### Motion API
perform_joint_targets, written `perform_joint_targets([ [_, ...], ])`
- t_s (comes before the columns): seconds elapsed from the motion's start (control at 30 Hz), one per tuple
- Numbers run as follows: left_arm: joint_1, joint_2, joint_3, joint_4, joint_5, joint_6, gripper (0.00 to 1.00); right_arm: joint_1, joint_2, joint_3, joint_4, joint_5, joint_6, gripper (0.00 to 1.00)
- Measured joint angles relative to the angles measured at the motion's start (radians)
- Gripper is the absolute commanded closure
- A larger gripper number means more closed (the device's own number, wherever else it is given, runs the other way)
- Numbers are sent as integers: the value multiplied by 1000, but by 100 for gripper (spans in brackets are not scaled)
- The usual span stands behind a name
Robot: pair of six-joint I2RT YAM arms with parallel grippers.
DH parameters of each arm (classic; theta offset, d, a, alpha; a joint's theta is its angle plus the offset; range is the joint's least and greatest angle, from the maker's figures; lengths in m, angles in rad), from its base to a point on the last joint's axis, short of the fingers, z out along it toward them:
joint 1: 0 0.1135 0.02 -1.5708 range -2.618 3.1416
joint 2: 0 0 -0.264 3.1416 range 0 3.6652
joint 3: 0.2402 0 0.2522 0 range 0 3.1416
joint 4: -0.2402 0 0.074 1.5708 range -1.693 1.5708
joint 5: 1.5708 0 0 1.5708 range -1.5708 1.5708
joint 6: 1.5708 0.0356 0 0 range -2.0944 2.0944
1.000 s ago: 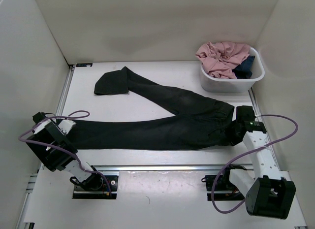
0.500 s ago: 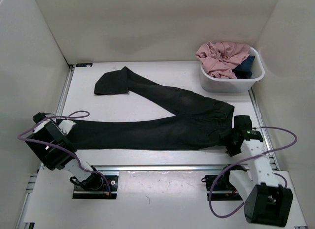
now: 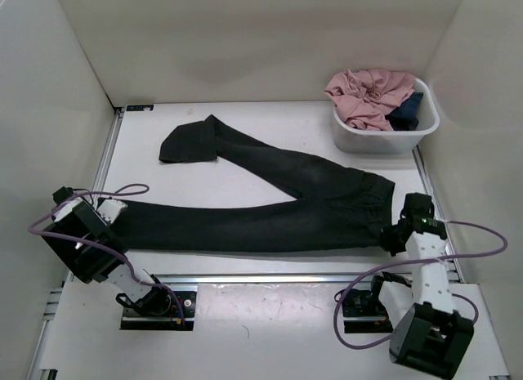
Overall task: Fold and stack the trousers
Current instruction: Flatten the trousers out
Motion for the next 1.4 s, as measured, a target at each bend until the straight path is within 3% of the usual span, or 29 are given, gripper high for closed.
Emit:
perform_joint_targets([
  [0.03,0,0,-1,-7,1,9,82,-29,-21,-14,-20,-9,-11,100],
  [0.2,2,-19,-42,7,-23,50,71,-134,-22,-115,-72,-33,-49,72],
  [0.23,4,-24,-48,9,-30,58,67,-142,-19,-122,-79,-31,-51,61],
  [0.27,8,-30,-52,6,-40,64,59,-149,-18,-121,-89,-24,-61,35],
  [0.33,25,-37,-53,-7,-51,86,42,-164,-19,-114,-100,-4,-76,25],
  [0.37,38,-39,-46,-29,-53,100,40,-173,-19,-102,-113,7,-88,22],
  [0.5,88,-39,58,-202,-35,153,38,-189,-18,-3,-151,51,-130,21],
  [0.6,107,-46,210,-330,27,180,31,-188,-18,103,-163,83,-168,23],
  [0.7,92,-61,344,-385,100,165,31,-172,-24,205,-182,116,-205,29],
  [0.8,35,-55,394,-386,141,97,38,-132,-43,262,-193,129,-238,34],
  [0.93,-55,31,360,-327,138,-27,38,-38,-52,266,-195,115,-256,37],
  [1.13,-146,104,111,-186,79,-123,37,53,72,106,-48,14,-227,47],
  [1.27,-161,96,99,-142,35,-216,37,53,243,-14,46,-17,-196,48],
  [1.4,-161,116,138,-94,23,-314,37,15,286,-8,53,-43,-197,48],
])
